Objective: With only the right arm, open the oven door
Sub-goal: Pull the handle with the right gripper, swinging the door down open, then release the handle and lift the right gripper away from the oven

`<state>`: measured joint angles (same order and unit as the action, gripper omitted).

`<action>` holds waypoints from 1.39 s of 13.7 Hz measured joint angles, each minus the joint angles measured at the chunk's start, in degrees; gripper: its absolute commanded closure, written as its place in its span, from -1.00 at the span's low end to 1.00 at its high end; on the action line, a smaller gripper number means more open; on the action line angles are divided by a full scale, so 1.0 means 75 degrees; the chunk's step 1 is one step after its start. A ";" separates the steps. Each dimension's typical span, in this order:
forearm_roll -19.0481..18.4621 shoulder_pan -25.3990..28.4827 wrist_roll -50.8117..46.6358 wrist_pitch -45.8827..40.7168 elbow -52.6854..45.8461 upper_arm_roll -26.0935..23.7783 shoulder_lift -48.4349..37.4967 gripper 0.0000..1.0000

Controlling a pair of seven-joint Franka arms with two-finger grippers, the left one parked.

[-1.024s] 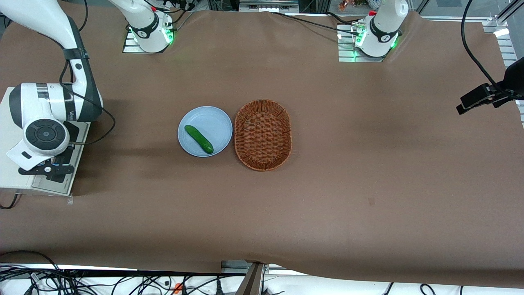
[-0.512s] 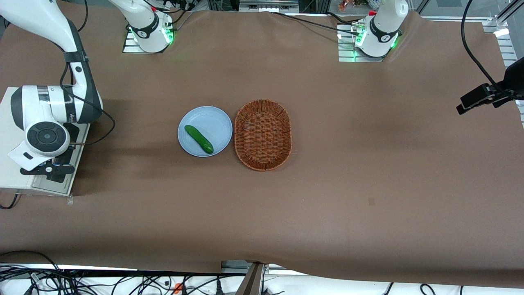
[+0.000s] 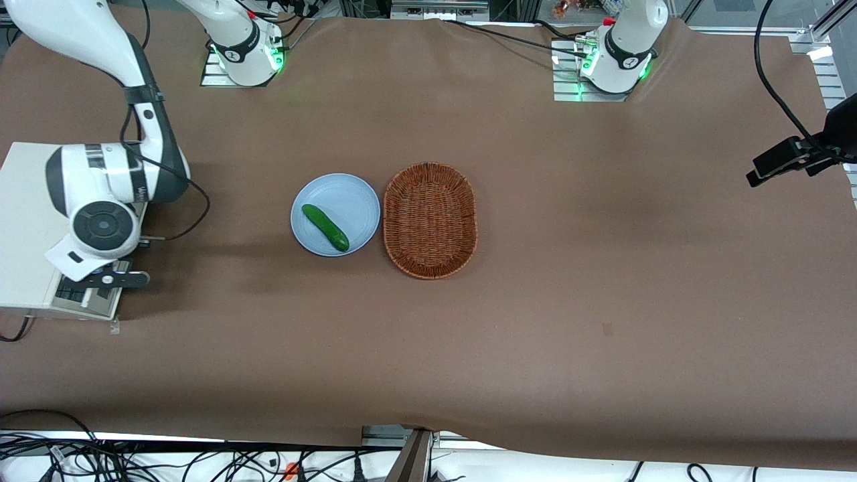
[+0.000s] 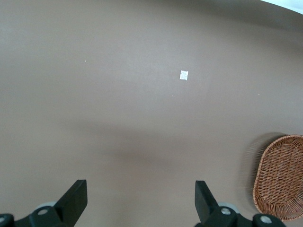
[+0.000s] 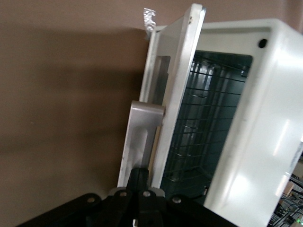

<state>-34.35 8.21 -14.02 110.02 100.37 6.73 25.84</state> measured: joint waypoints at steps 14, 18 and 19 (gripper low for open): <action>0.1267 0.0189 -0.0797 0.1872 0.0133 -0.0104 0.1399 1.00; 0.2557 0.0164 -0.0693 0.1526 0.0131 -0.0263 0.1111 1.00; 0.2784 0.0166 -0.0647 0.1479 0.0128 -0.0349 0.1000 0.85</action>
<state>-13.47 9.45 -18.88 121.12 101.33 4.12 33.34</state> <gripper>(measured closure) 0.991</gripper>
